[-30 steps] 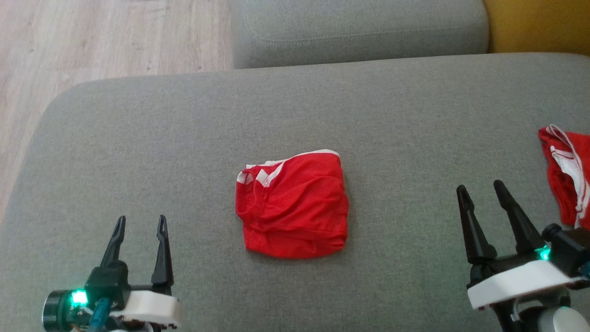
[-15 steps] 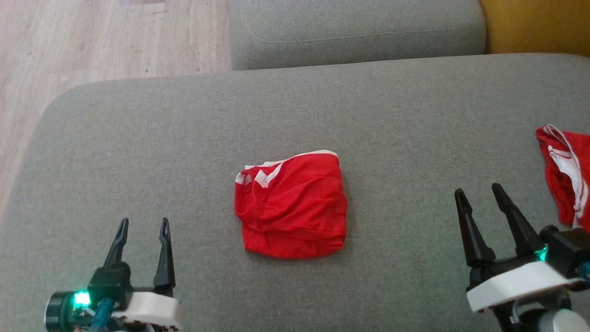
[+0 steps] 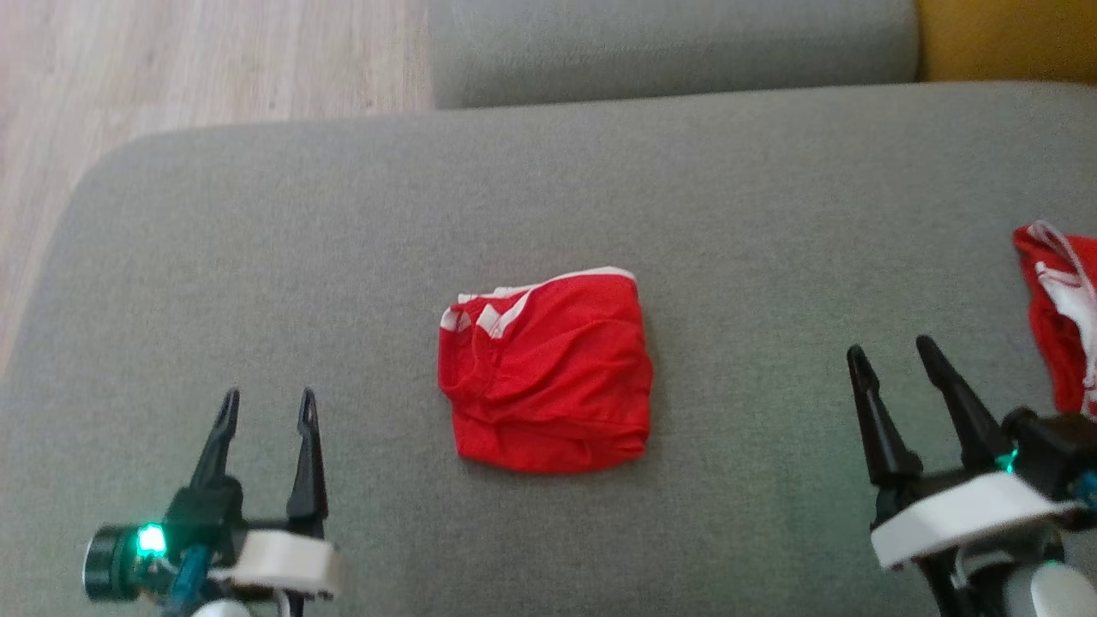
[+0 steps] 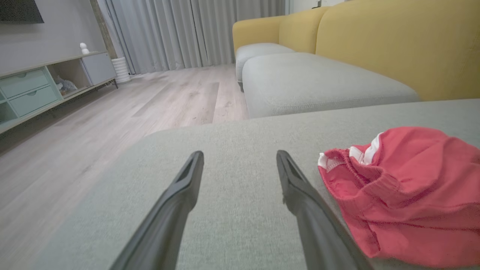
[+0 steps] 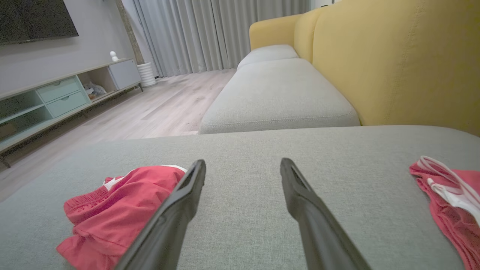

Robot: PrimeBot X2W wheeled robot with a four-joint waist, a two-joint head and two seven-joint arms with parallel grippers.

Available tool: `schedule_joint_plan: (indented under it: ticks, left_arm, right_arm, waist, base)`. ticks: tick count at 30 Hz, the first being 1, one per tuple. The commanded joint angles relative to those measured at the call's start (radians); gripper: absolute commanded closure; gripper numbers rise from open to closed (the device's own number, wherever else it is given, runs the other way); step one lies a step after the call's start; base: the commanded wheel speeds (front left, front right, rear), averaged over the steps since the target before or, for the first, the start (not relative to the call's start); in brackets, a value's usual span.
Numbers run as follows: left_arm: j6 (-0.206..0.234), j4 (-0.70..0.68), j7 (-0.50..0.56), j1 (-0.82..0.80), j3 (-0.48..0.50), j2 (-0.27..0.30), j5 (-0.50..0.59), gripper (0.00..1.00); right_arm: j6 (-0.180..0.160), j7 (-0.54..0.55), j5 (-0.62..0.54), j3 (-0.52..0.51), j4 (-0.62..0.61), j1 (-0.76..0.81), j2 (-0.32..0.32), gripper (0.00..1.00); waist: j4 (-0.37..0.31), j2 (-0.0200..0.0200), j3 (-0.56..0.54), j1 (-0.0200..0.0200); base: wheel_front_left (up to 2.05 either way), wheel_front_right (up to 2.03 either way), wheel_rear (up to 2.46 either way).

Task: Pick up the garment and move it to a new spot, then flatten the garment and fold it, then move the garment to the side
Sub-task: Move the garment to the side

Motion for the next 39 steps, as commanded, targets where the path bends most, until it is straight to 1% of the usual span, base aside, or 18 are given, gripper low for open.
schedule_joint_plan:
  ticks: [1,5,8,11,15,19,23,24,25,27,29,32,35,39]
  left_arm:
    - [0.003,-0.035,-0.016,-0.080,0.037,0.024,0.011,0.00]
    - [-0.008,-0.050,-0.041,-0.145,0.029,0.008,0.031,0.00]
    - [-0.017,-0.054,-0.060,-0.194,0.022,-0.011,0.043,0.00]
    - [-0.031,-0.055,-0.076,-0.232,0.017,-0.035,0.049,0.00]
    - [-0.049,-0.045,-0.089,-0.264,0.013,-0.064,0.057,0.00]
    - [-0.066,-0.026,-0.094,-0.277,0.015,-0.088,0.064,0.00]
    - [-0.079,-0.031,-0.095,-0.278,0.029,-0.104,0.086,0.00]
    - [-0.082,-0.034,-0.095,-0.276,0.034,-0.107,0.093,0.00]
    - [-0.086,-0.036,-0.095,-0.272,0.040,-0.110,0.099,0.00]
    - [-0.089,-0.038,-0.095,-0.268,0.046,-0.112,0.104,0.00]
    - [-0.097,-0.040,-0.096,-0.261,0.057,-0.116,0.112,0.00]
    - [-0.105,-0.042,-0.096,-0.250,0.077,-0.119,0.123,0.00]
    - [-0.108,-0.046,-0.096,-0.236,0.099,-0.118,0.131,0.00]
    - [-0.114,-0.058,-0.096,-0.232,0.120,-0.114,0.144,0.00]
  right_arm:
    - [-0.001,0.005,0.009,0.015,-0.023,-0.074,-0.023,0.00]
    - [-0.001,0.022,0.033,0.047,0.040,-0.139,-0.042,0.00]
    - [-0.001,0.031,0.062,0.105,0.113,-0.196,-0.044,0.00]
    - [-0.001,0.033,0.090,0.173,0.198,-0.256,-0.035,0.00]
    - [-0.001,0.027,0.130,0.241,0.311,-0.330,0.001,0.00]
    - [-0.001,0.081,0.182,0.288,0.423,-0.374,0.023,0.00]
    - [-0.001,0.174,0.231,0.307,0.499,-0.390,0.029,0.00]
    - [-0.001,0.191,0.236,0.314,0.506,-0.394,0.026,0.53]
    - [-0.001,0.195,0.243,0.315,0.506,-0.398,0.023,1.00]
    - [-0.001,0.199,0.244,0.318,0.505,-0.402,0.016,1.00]
    - [-0.001,0.185,0.225,0.330,0.489,-0.411,-0.005,1.00]
    - [-0.001,0.169,0.184,0.349,0.458,-0.411,-0.040,1.00]
    - [-0.001,0.161,0.151,0.356,0.425,-0.401,-0.074,1.00]
    - [-0.001,0.150,0.128,0.366,0.372,-0.390,-0.131,1.00]
  waist:
    - [0.015,0.0000,0.032,0.0001]
    - [0.055,0.0000,0.101,0.0001]
    - [0.088,0.0000,0.144,0.0001]
    - [0.121,0.0000,0.174,0.0001]
    - [0.163,0.0000,0.197,0.0001]
    - [0.192,0.0000,0.201,0.0001]
    - [0.204,0.0000,0.198,0.0001]
    - [0.205,0.0000,0.197,0.0001]
    - [0.204,0.0000,0.196,0.0001]
    - [0.201,0.0000,0.195,0.0001]
    - [0.189,0.0000,0.194,0.0001]
    - [0.143,0.0000,0.192,0.0001]
    - [0.062,0.0000,0.193,0.0001]
    - [-0.074,0.0000,0.210,0.0001]
  base:
    - [0.00,0.00,0.00]
    - [0.00,0.00,0.00]
    - [0.00,0.00,0.00]
    - [0.00,0.00,0.00]
    - [0.00,0.00,0.00]
    - [0.00,0.00,0.00]
    - [0.00,0.00,0.00]
    - [0.00,0.00,0.00]
    - [0.00,0.00,0.00]
    - [0.00,0.00,0.00]
    - [0.00,0.00,0.00]
    - [0.00,0.00,0.00]
    - [0.00,0.00,0.00]
    - [0.00,0.00,0.00]
